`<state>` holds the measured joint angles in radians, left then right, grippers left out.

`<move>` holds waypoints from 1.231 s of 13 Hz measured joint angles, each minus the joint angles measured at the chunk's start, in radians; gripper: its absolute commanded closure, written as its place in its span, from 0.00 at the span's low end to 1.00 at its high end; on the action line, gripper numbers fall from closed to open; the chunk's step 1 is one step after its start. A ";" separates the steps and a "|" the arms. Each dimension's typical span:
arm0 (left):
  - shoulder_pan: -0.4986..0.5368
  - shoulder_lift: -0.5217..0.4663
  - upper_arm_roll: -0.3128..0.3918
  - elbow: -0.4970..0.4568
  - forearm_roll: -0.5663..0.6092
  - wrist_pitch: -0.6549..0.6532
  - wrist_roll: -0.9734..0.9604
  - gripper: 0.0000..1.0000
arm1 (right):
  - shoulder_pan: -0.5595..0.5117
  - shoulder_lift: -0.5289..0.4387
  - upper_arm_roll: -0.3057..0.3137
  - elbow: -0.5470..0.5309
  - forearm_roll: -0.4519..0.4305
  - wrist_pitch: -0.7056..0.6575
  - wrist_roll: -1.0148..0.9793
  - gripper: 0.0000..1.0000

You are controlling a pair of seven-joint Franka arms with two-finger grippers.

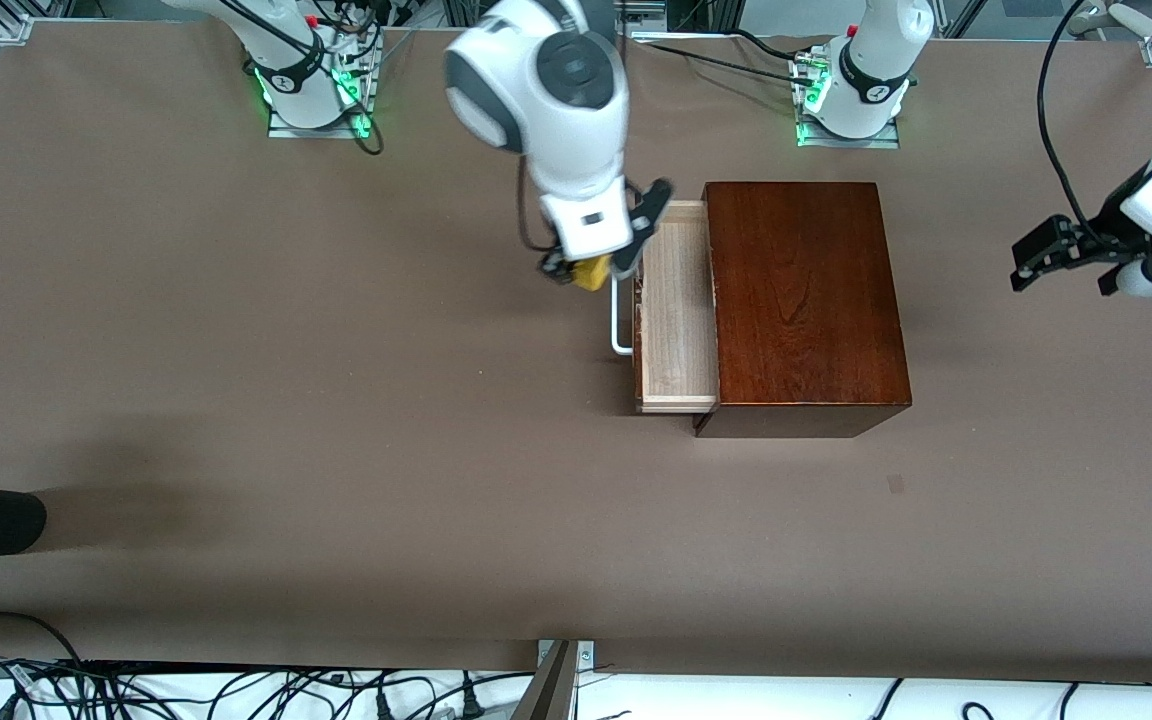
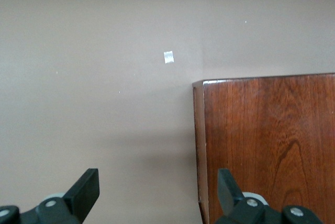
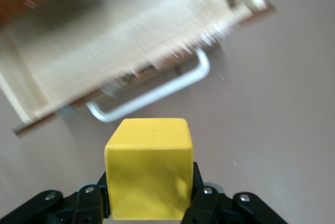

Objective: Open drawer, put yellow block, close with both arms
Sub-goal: 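Lower the yellow cube into the open drawer with the right gripper, then open the right gripper and withdraw it from the drawer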

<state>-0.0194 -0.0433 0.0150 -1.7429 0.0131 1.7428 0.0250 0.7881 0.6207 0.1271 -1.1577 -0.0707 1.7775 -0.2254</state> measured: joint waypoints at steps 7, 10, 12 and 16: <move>-0.012 0.015 -0.002 0.010 0.000 -0.036 0.000 0.00 | 0.148 0.172 -0.009 0.126 -0.076 0.110 -0.094 1.00; -0.013 0.018 -0.002 0.019 0.000 -0.038 0.000 0.00 | 0.172 0.179 -0.011 0.127 -0.099 0.110 -0.130 1.00; -0.013 0.019 -0.002 0.020 0.000 -0.038 0.000 0.00 | 0.173 0.193 -0.014 0.127 -0.119 0.110 -0.151 1.00; -0.014 0.022 -0.002 0.022 0.000 -0.038 0.000 0.00 | 0.173 0.226 -0.018 0.127 -0.139 0.114 -0.173 1.00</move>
<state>-0.0336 -0.0217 0.0127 -1.7210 0.0131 1.7044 0.0251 0.9606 0.8471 0.1093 -1.0309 -0.2098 1.8918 -0.3987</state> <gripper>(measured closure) 0.000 0.445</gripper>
